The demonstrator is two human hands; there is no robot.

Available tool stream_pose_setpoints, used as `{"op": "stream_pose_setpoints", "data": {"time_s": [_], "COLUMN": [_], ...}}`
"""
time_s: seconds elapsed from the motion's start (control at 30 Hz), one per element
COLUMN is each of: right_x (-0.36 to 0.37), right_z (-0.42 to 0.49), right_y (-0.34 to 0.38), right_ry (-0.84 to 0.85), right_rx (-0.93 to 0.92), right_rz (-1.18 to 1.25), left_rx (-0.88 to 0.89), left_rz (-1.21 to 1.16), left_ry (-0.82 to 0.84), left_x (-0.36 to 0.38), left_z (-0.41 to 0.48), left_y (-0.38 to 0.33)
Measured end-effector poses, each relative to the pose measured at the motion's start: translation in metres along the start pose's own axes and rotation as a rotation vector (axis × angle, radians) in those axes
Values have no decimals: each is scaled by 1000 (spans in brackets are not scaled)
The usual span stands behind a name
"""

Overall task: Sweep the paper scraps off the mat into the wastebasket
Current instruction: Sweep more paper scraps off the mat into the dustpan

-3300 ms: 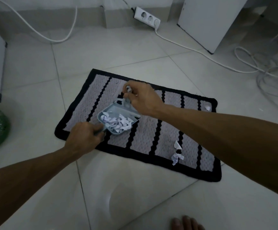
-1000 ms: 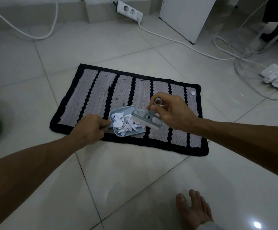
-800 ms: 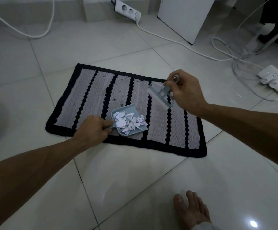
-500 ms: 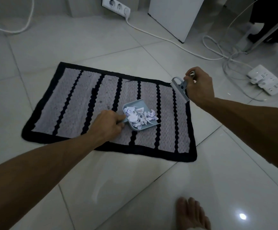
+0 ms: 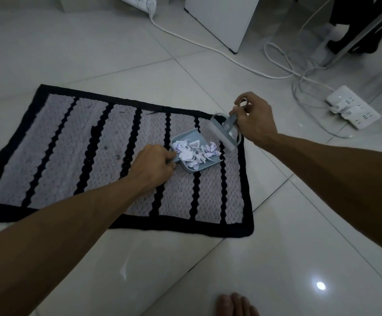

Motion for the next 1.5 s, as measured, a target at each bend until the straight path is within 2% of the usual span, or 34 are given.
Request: {"op": "stream_pose_setpoints", "data": {"time_s": [0.2,0.33,0.4,0.53,0.67,0.73,0.83,1.0,1.2,1.4,1.5], "right_x": [-10,0,3,-1,-10,-8,5,22,21,29,29], "right_z": [5,0,-1,5,12,10,-3,-13,-15,-24,-21], "right_y": [-2,-3,4,18,12,6,4,19,24,22,27], "right_ry": [-94,45,83,-28,-145,-98,68,207,100,179,121], "right_rx": [-67,-40,-70,-131,-106,-61,-28,-60,-90,-57,-31], "right_rz": [-59,-169,-121,29,-52,-111,-153,25,53,3,70], "left_rx": [17,13,10,3,14,13,12,2,-19,-57,-74], "left_rz": [26,43,43,46,59,60,62,71,47,1,-25], "left_ry": [10,15,15,7,10,18,28,38,19,-21,-41], "left_x": [-3,-5,-5,-6,-7,-8,-10,-9,-9,-10,-11], "left_z": [1,-1,-3,-3,-3,-4,-5,-4,-6,-15,-19], "left_y": [-4,-6,-6,-3,-1,-1,1,4,2,1,4]}}
Point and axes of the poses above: each hand's wrist, its own z-axis towards the middle knuckle, its own x-axis out of the palm, y = z × x, the point moved 2 cm from there along z, towards the middle knuckle, and after that the axes turned 11 degrees about z, right-handed, at the moved point
